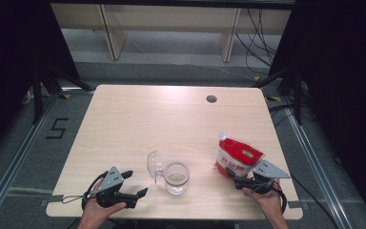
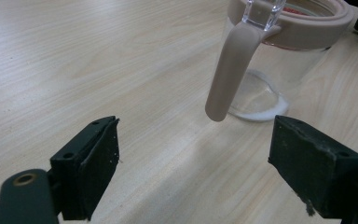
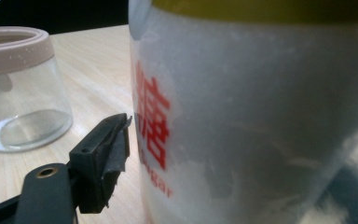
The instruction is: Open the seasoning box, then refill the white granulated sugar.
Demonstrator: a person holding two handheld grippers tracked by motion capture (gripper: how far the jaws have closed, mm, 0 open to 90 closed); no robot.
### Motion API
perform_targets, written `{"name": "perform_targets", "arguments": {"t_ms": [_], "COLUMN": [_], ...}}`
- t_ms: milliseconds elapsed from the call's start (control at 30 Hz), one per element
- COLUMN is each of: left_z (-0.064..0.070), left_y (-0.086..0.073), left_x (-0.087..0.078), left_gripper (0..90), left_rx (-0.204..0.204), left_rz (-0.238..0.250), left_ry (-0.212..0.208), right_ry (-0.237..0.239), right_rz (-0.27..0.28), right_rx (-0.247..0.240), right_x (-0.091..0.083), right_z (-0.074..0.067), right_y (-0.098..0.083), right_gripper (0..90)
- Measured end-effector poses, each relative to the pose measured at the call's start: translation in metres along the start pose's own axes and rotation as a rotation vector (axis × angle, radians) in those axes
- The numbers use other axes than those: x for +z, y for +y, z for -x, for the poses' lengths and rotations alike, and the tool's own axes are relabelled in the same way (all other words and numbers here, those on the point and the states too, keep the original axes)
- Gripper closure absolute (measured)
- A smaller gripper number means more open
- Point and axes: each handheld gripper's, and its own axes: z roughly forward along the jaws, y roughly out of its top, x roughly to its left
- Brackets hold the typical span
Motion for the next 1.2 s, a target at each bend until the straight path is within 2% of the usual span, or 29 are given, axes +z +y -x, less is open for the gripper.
{"name": "perform_targets", "arguments": {"t_ms": [100,133,167,200,233,300,333,367,400,433,467,500,567,633,667,767,800,833,867,900,933,1000,1033,1100,1133,1200], "left_z": [0.0006,0.001,0.0012,0.0012,0.0012,0.0011,-0.0003,0.0012,0.0007,0.001,0.0011,0.0011,0.0009,0.0015,0.0016,0.0019,0.0024,0.0022,0.002,0.0031,0.0031,0.0046,0.0043,0.0042,0.0042,0.0044], "left_y": [-0.0002,0.0002,0.0004,0.0004,0.0004,0.0002,0.0007,0.0004,0.0007,0.0007,0.0007,0.0007,0.0005,0.0009,0.001,0.0009,0.0007,0.0007,0.0009,0.0007,0.0008,0.0008,0.001,0.0009,0.0008,0.0007], "left_x": [-0.0011,-0.0016,-0.0019,-0.0018,-0.0016,-0.0018,-0.002,-0.0015,-0.0015,-0.0015,-0.0016,-0.0018,-0.0014,-0.0004,-0.0002,0.0001,0.0002,0.0003,0.0002,0.0004,0.0002,0.0002,0.0001,0.0004,0.0003,0.0003], "left_gripper": [15.6,15.6,15.6,15.6,15.6,15.6,15.6,15.6,15.6,15.5,15.6,15.6,15.6,15.5,15.5,15.5,15.6,15.5,15.5,15.6,15.6,15.6,15.6,15.6,15.5,15.5], "left_rx": [0.0,0.0,0.0,-0.005,-0.007,-0.005,0.019,-0.009,0.001,-0.002,-0.002,-0.001,0.0,0.001,0.008,0.015,0.01,0.014,0.023,0.015,0.025,0.016,0.024,0.023,0.026,0.021], "left_rz": [0.0,0.005,0.004,0.008,0.008,0.006,0.004,0.007,0.007,0.006,0.007,0.005,0.005,0.01,0.007,0.002,-0.002,-0.003,-0.004,0.001,0.001,0.006,0.005,0.004,0.001,0.002], "left_ry": [0.005,0.006,0.006,0.008,0.007,0.007,0.004,0.007,0.007,0.008,0.007,0.009,0.007,0.003,0.003,-0.004,-0.001,-0.003,-0.005,-0.005,-0.013,-0.014,-0.014,-0.011,-0.014,-0.014], "right_ry": [-0.045,-0.024,-0.025,-0.034,-0.038,-0.044,-0.03,-0.022,-0.008,-0.007,-0.018,-0.029,-0.005,-0.023,-0.014,-0.023,-0.032,-0.013,-0.013,-0.024,-0.023,-0.028,-0.03,-0.003,-0.009,-0.019], "right_rz": [0.038,0.041,0.064,0.044,0.058,0.069,0.06,0.047,0.064,0.054,0.053,0.076,0.079,0.077,0.078,0.074,0.112,0.083,0.079,0.111,0.11,0.103,0.09,0.065,0.06,0.049], "right_rx": [0.015,0.028,0.026,0.032,0.014,0.013,0.007,0.004,0.015,0.022,0.013,-0.001,0.028,0.017,0.033,0.022,0.03,0.018,0.012,0.006,0.01,-0.02,0.028,0.004,-0.013,0.03], "right_x": [0.0021,0.0024,0.0042,0.0029,0.0039,0.0048,0.0046,0.0041,0.0048,0.0044,0.0041,0.0057,0.0061,0.0061,0.0063,0.0064,0.0086,0.007,0.0068,0.0093,0.0093,0.0096,0.0088,0.0089,0.0098,0.0088], "right_z": [-0.0009,-0.0008,-0.0006,-0.0011,0.0001,0.0003,0.0012,0.0017,0.0007,0.0002,0.0006,0.0015,0.0011,0.0013,0.0005,0.0007,-0.0004,0.0003,0.0001,-0.0001,-0.0004,0.0017,-0.002,-0.0006,0.0003,-0.0031], "right_y": [-0.0003,-0.0003,-0.0005,-0.0005,-0.0006,-0.001,-0.0007,-0.0004,-0.0005,-0.0004,-0.0004,-0.0009,-0.0009,-0.0007,-0.0011,-0.0012,-0.0019,-0.0015,-0.0014,-0.0024,-0.0027,-0.003,-0.0037,-0.004,-0.0044,-0.005], "right_gripper": [22.9,23.0,23.3,23.3,23.3,23.4,23.9,24.2,25.0,25.1,25.2,25.6,26.4,27.0,28.5,28.9,29.7,30.1,30.3,30.8,30.9,31.2,31.5,31.6,31.6,31.6]}}
